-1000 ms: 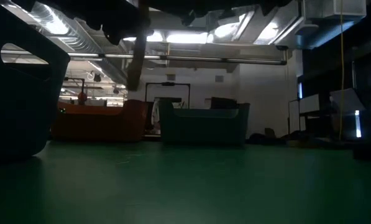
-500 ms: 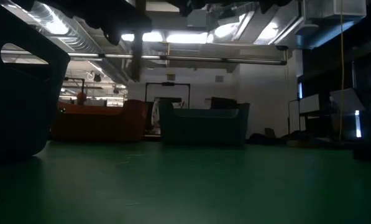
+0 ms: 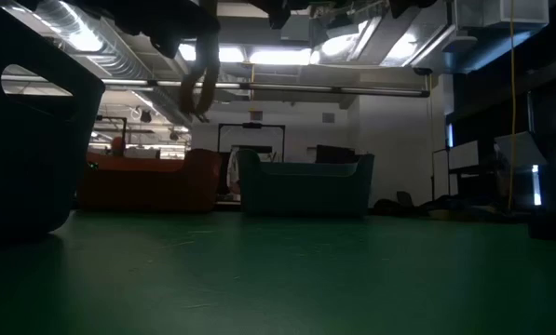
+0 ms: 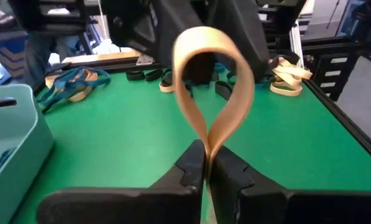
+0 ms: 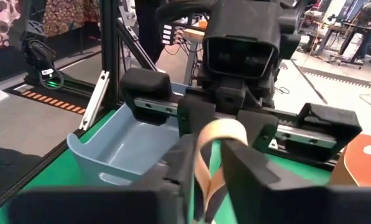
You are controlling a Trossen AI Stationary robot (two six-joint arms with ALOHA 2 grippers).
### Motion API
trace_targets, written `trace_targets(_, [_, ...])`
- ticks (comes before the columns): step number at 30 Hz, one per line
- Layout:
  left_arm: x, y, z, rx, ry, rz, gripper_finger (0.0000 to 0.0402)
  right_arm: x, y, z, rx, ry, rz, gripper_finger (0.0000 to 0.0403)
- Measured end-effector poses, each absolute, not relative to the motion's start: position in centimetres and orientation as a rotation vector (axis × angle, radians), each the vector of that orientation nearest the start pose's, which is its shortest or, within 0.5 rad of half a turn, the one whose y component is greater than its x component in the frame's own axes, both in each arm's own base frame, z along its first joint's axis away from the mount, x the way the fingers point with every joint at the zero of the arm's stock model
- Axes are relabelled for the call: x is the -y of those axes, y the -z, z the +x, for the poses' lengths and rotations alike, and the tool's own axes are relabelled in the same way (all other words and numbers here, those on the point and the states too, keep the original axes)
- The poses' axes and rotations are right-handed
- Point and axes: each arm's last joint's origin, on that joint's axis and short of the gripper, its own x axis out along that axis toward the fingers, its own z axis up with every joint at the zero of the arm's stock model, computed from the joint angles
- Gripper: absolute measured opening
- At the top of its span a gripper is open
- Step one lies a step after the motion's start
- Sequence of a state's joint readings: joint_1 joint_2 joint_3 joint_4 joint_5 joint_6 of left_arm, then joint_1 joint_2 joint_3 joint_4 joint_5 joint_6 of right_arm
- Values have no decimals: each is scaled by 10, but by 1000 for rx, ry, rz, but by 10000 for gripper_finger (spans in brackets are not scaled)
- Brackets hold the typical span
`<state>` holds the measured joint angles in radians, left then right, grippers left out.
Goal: Sort rubber bands into baskets
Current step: Put the white rubber band into the blue bin
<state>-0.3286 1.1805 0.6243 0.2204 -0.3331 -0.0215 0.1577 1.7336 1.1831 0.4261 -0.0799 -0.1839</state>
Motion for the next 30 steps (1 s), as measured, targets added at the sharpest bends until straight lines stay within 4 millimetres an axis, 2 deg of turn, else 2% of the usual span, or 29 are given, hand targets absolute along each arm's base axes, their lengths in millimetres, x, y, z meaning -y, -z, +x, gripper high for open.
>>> trace_targets(4, [72, -246, 232, -295, 7, 102, 8, -64, -283, 389, -90, -254, -187, 157])
trace_targets(8, [77, -254, 217, -303, 45, 89, 15, -68, -290, 382, -109, -269, -187, 193])
trace_targets(12, [81, -266, 195, -321, 91, 40, 8, -76, -288, 380, -134, -292, -197, 208])
trace_targets(16, [84, -283, 172, -374, 139, -59, 5, -82, -287, 378, -139, -303, -198, 208])
trace_targets(19, [86, -288, 158, -424, 202, -130, 11, -85, -286, 378, -152, -311, -195, 209])
trace_targets(23, [92, -281, 147, -559, 325, -214, 14, -88, -283, 376, -189, -309, -149, 209])
trace_targets(30, [105, -237, 140, -813, 361, -272, 16, -98, -277, 372, -269, -318, -77, 209])
